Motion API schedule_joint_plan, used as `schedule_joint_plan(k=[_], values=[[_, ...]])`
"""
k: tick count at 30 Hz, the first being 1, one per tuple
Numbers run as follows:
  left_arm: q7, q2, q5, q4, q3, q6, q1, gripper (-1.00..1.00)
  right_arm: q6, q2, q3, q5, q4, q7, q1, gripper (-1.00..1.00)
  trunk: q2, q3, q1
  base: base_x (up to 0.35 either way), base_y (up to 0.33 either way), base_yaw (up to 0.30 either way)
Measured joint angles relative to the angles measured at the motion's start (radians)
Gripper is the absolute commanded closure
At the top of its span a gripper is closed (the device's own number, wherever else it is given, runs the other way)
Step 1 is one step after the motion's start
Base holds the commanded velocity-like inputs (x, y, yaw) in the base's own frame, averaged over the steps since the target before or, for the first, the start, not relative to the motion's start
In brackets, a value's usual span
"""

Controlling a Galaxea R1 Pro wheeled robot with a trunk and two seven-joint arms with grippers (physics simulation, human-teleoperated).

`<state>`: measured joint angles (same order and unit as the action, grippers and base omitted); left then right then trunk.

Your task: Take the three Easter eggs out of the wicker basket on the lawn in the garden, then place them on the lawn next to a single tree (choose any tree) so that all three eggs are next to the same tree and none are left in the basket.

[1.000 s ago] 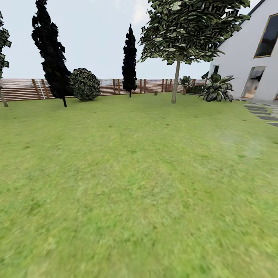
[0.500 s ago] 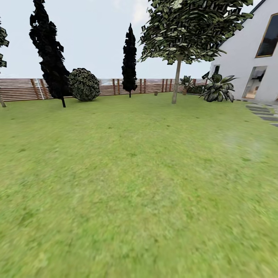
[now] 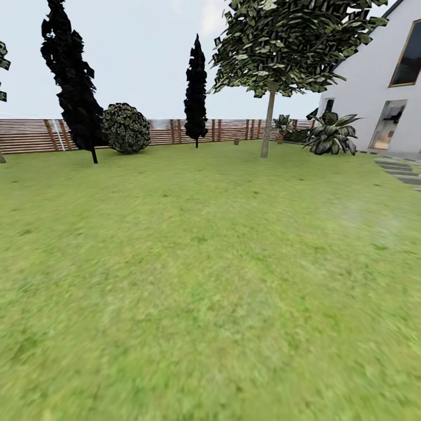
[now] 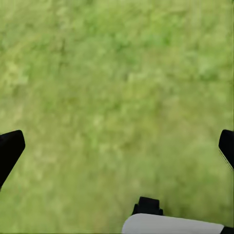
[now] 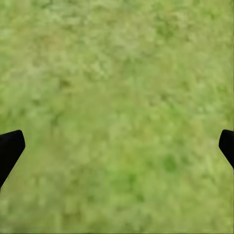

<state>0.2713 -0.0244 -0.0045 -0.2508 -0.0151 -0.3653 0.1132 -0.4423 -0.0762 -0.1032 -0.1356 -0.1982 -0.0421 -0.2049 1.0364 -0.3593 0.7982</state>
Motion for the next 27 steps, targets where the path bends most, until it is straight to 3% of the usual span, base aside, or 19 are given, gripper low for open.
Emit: schedule_joint_plan(k=[27], values=[[0.000, 0.001, 0.000, 0.000, 0.000, 0.000, 0.000, -1.00, 0.000, 0.000, 0.000, 0.000, 0.003, 0.000, 0.000, -1.00, 0.000, 0.000, 0.000, 0.334, 0.000, 0.000]])
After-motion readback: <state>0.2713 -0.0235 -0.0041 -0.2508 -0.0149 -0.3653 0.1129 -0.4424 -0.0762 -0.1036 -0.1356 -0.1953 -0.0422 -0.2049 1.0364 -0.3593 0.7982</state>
